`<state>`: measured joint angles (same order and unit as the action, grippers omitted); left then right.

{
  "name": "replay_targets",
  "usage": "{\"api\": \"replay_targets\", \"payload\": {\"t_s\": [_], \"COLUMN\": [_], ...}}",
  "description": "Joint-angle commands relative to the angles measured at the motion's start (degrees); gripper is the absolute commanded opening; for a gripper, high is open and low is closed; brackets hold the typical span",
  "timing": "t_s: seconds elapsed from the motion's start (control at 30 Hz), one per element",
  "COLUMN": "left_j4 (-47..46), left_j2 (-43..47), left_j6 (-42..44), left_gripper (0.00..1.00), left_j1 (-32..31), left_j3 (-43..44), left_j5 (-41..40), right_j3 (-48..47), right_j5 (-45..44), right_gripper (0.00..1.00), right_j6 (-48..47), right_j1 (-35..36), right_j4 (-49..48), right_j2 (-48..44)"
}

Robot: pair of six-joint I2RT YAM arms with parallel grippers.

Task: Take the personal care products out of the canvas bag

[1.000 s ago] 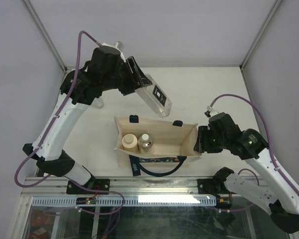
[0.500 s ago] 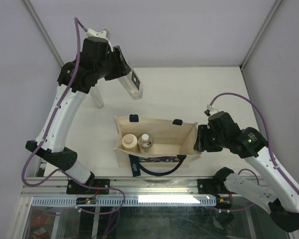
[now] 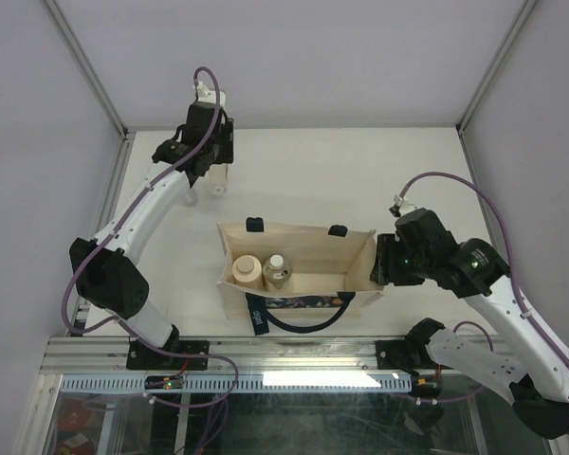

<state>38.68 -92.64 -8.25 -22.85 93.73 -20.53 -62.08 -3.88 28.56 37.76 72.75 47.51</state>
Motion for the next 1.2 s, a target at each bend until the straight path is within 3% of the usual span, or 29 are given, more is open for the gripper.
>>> {"api": "replay_targets", "payload": {"t_s": [0.0, 0.2, 0.43, 1.0, 1.03, 1.17], "left_j4": [-20.5, -29.0, -34.3, -37.8, -37.9, -35.5], "left_j2": [3.1, 3.4, 2.3, 1.5, 1.3, 1.4], "left_j6": [6.1, 6.1, 4.2, 4.0, 3.9, 2.4], "left_gripper": [0.00, 0.00, 0.00, 0.00, 0.02, 0.33], "left_j1": [1.8, 4.7, 8.5, 10.0, 10.1, 10.2], "left_j3": [-3.0, -12.3, -16.6, -23.7, -23.6, -22.9], "left_j5": [-3.0, -2.4, 1.2, 3.9, 3.7, 2.1], "right_j3": [-2.9, -2.3, -2.3, -2.5, -2.4, -2.6], "right_j5": [-3.7, -3.5, -3.3, -2.8, -2.8, -2.8], "right_gripper": [0.50, 0.50, 0.50, 0.50, 0.50, 0.50], "right_j6": [-0.5, -0.3, -0.6, -0.7, -0.7, -0.7], "right_j1": [0.1, 0.1, 0.1, 0.1, 0.2, 0.2], "right_j4": [0.3, 0.3, 0.1, -0.2, -0.2, 0.1], "right_j2": [-0.2, -0.4, 0.3, 0.2, 0.0, -0.4]}}
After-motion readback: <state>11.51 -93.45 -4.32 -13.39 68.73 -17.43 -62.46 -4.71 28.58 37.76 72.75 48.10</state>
